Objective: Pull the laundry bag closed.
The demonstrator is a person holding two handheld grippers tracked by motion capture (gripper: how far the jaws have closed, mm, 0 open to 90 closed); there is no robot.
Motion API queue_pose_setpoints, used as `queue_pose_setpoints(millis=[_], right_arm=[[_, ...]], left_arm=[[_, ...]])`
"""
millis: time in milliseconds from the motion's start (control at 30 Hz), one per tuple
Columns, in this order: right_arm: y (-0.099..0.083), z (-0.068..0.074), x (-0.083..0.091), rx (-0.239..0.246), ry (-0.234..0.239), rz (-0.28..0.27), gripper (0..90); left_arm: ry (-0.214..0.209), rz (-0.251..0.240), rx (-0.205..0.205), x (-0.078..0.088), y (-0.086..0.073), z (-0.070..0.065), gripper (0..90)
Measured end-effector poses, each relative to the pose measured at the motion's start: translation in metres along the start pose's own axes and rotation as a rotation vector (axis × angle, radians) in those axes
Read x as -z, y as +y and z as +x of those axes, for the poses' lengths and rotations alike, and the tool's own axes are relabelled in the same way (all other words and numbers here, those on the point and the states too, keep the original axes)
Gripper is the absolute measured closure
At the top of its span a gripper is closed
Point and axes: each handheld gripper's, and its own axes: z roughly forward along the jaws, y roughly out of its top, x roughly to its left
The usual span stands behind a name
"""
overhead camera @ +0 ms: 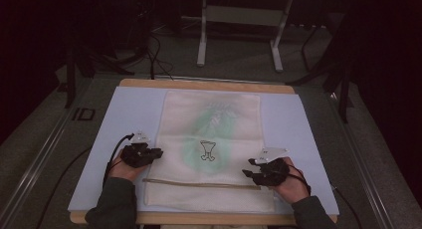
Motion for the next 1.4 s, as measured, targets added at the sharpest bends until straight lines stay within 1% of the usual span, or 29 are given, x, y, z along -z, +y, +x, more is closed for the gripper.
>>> queue_pose_setpoints(millis=[67, 467, 667, 767, 900, 933, 1400], right_arm=[[0.003, 0.001, -0.002, 0.009, 0.006, 0.000, 54.8], [0.019, 0.009, -0.012, 0.053, 0.037, 0.004, 54.4], [0.024, 0.013, -0.017, 0.070, 0.050, 0.005, 54.4], [0.027, 0.015, -0.020, 0.073, 0.060, 0.003, 54.4], [0.030, 0.017, -0.024, 0.088, 0.068, 0.003, 54.4], [0.031, 0.018, -0.024, 0.084, 0.072, 0.003, 54.4], [0.042, 0.025, -0.030, 0.109, 0.092, -0.002, 54.0]], left_arm=[[-0.002, -0.007, 0.002, 0.001, 0.000, 0.000, 79.5], [-0.013, -0.010, 0.018, 0.004, 0.000, 0.004, 78.0], [-0.019, -0.008, 0.013, 0.004, 0.001, 0.005, 78.0], [-0.023, -0.007, 0.014, 0.005, 0.001, 0.005, 78.0], [-0.026, -0.005, 0.012, 0.005, 0.001, 0.006, 78.1], [-0.027, -0.005, 0.011, 0.005, 0.001, 0.006, 78.0], [-0.032, -0.006, 0.009, 0.007, 0.001, 0.006, 78.0]])
